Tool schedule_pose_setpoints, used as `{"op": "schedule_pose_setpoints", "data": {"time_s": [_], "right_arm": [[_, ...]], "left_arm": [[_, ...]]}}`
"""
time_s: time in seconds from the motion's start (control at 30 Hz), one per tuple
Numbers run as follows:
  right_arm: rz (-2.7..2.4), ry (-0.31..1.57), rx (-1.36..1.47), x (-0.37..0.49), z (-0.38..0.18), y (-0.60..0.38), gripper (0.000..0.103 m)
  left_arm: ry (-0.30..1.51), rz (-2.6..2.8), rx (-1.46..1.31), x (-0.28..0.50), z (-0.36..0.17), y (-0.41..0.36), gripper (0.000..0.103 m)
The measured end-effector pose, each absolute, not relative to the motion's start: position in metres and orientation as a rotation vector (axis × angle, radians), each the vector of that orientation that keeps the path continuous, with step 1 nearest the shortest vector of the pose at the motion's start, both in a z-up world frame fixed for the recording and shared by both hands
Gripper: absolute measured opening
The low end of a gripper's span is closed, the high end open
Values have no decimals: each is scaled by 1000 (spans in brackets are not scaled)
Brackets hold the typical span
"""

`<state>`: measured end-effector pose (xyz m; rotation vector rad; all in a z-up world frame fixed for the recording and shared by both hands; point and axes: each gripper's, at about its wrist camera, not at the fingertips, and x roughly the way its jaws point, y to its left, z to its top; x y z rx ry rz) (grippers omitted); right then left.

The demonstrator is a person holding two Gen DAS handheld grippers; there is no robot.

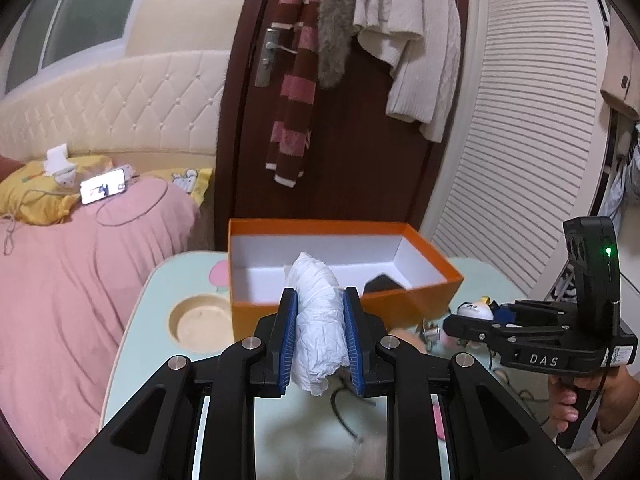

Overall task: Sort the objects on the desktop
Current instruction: 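Drop the tissue and figurine into the orange box with both tools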

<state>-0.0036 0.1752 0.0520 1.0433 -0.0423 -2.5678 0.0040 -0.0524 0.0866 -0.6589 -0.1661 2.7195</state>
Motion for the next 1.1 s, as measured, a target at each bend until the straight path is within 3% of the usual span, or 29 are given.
{"op": "schedule_pose_setpoints", "data": {"time_s": [0.37, 1.1], "right_arm": [[-2571, -19, 957, -45, 79, 153, 37], [-2581, -11, 1130, -118, 45, 135, 37]], "left_arm": [[-107, 2713, -640, -42, 101, -39, 21], [-45, 2641, -924, -114, 61, -16, 21]]}}
